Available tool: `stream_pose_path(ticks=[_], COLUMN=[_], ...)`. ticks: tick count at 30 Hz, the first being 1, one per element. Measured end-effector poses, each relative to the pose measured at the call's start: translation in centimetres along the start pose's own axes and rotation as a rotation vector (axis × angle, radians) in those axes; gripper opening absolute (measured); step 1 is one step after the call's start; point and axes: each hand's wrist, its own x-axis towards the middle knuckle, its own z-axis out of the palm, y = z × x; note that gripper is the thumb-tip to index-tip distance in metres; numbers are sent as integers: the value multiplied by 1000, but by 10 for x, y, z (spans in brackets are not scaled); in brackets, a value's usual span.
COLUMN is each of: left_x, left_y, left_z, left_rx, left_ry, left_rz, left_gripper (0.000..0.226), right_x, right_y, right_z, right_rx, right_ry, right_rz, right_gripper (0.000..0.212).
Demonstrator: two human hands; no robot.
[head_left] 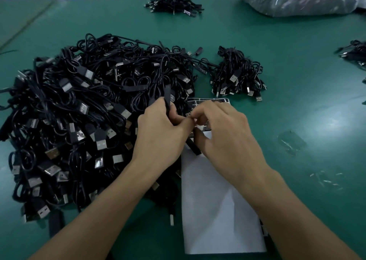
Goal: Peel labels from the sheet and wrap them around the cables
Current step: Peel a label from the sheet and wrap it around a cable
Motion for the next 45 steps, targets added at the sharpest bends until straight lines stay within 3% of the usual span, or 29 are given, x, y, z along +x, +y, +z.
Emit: stream_pose_path(ticks=[7,11,15,19,24,32,36,45], left_x=[-1,-3,-4,-6,-7,-8,-5,-1], left_y=[3,1,-3,-5,-4,-6,-3,4], left_z=[-2,-5,-8,-9,-8,-6,-9,-14], left_rx=[-21,-175,-253,-161,-296,-300,-364,-528], left_ry=[-52,-132,-219,-206,-177,-192,-230,-295], left_rz=[-12,-29,7,97,25,27,-43,-187], left_gripper=[36,26,24,19,13,19,16,13], right_x=[0,1,9,14,15,14,14,13], right_y=[0,7,13,15,14,13,13,11], right_z=[2,1,-6,-11,-15,-16,-18,-21], right_rx=[27,114,479,974,1253,1156,1213,1164], right_ry=[33,81,145,93,-4,-11,3,8], right_rz=[4,121,333,455,546,579,572,579], right_gripper=[24,31,30,26,24,24,12,37])
